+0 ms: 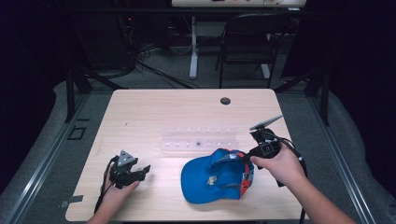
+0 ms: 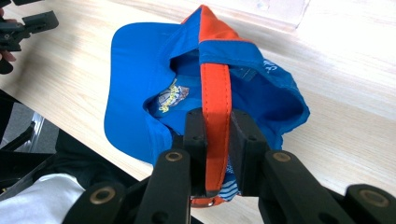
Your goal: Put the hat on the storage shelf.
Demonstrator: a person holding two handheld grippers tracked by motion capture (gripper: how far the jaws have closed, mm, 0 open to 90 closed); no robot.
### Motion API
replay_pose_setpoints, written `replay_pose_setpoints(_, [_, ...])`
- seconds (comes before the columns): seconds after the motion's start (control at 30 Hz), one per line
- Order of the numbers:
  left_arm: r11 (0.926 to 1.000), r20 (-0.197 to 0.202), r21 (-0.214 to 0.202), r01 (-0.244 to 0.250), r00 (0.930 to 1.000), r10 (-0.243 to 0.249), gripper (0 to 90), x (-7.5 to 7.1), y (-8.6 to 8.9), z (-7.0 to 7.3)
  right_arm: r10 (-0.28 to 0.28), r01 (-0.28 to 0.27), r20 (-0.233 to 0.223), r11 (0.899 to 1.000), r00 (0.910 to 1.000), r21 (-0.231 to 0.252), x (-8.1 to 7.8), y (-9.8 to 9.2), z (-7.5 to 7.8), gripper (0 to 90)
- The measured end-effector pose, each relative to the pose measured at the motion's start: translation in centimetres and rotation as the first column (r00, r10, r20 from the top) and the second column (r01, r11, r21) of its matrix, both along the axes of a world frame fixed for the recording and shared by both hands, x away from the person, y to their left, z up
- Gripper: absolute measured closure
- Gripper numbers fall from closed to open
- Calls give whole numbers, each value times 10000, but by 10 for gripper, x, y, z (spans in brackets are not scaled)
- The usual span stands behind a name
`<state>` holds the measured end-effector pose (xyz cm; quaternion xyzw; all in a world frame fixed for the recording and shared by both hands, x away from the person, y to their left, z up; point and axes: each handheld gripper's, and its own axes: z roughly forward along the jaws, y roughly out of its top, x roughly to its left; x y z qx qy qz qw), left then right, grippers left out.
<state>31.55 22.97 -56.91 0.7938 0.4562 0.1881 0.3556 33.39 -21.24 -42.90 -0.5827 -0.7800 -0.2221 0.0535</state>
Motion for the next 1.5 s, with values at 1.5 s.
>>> replay_pose_setpoints(1.5, [9999,-50,65,123,9999,-122,385,0,-2,0,-164,73,-649,9904,9978,-1379,16,16,69,780])
